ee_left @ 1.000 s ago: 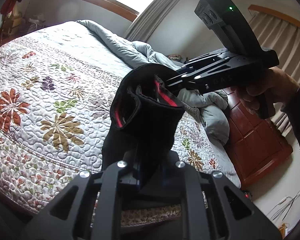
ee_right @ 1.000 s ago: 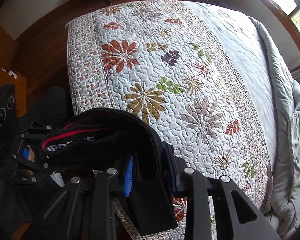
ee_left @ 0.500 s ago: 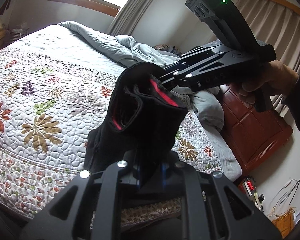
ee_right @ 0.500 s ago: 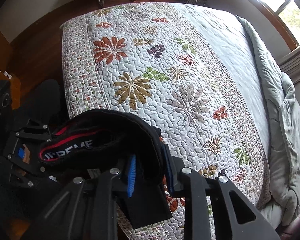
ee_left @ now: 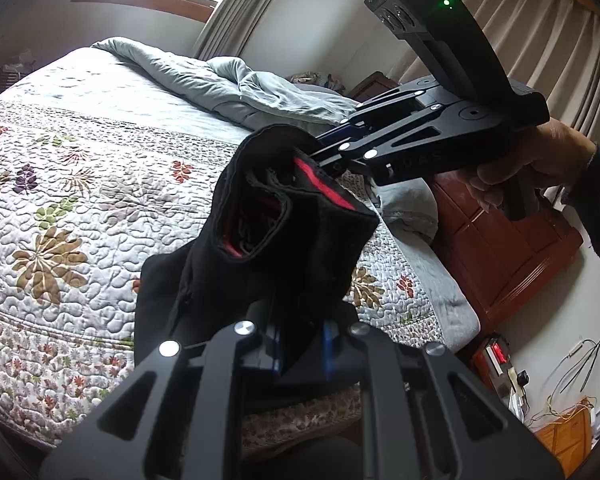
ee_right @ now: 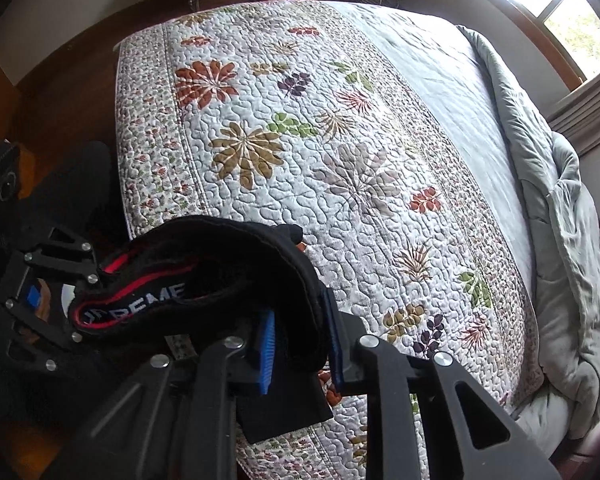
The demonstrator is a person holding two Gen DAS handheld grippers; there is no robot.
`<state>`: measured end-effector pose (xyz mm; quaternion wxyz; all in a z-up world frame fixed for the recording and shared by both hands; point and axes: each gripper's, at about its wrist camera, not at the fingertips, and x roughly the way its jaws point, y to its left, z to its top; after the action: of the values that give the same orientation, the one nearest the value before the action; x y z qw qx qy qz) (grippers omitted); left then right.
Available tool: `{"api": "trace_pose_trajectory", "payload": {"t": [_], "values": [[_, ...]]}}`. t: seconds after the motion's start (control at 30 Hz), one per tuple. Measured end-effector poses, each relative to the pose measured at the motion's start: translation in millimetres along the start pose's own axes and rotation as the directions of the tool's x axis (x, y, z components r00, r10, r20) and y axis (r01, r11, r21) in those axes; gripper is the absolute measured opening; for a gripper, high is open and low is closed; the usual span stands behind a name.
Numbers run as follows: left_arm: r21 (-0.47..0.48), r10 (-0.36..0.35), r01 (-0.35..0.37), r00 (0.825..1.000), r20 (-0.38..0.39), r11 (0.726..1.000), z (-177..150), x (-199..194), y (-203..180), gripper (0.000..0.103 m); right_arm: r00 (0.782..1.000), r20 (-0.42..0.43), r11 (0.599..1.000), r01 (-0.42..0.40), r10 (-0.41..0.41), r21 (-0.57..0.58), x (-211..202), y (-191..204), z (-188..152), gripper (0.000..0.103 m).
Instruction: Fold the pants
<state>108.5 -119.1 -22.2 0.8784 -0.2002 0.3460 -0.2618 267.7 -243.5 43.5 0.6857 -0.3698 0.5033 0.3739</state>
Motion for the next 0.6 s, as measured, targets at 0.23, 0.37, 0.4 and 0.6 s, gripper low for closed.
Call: {"api": "trace_pose_trajectory", "payload": {"t": [0.23,0.37,0.4,0.6], "values": [[0.019,-0.006,0.007,1.0,-0.023,1.0,-5.8,17.4,-13.4,0.013,0.999,0.0,0.999,0.032,-0.032,-0.01,2.7,-6.5,-21.4,0.019],[0.038,-0.005,0.007,0.999,-0.034,0.999,-10.4,26.8,-20.8,0.013,0.999,0.005,0.999,0.048,-0.048,-0.013,5.4,-8.9,-35.4,0.018],[0.042,-0.004,0.006,0.999,-0.036,0.999,-11.2,28.8,-22.3,0.013,0.999,0.007,0.999,0.049,-0.049,-0.009,5.9,-9.6,-37.7,0.018],[0.067,0.003,0.001,0.998,-0.058,0.998,-19.5,45.3,-34.1,0.013,0.998,0.016,0.998,0.056,-0.056,0.004,10.6,-15.4,-58.2,0.017]]}}
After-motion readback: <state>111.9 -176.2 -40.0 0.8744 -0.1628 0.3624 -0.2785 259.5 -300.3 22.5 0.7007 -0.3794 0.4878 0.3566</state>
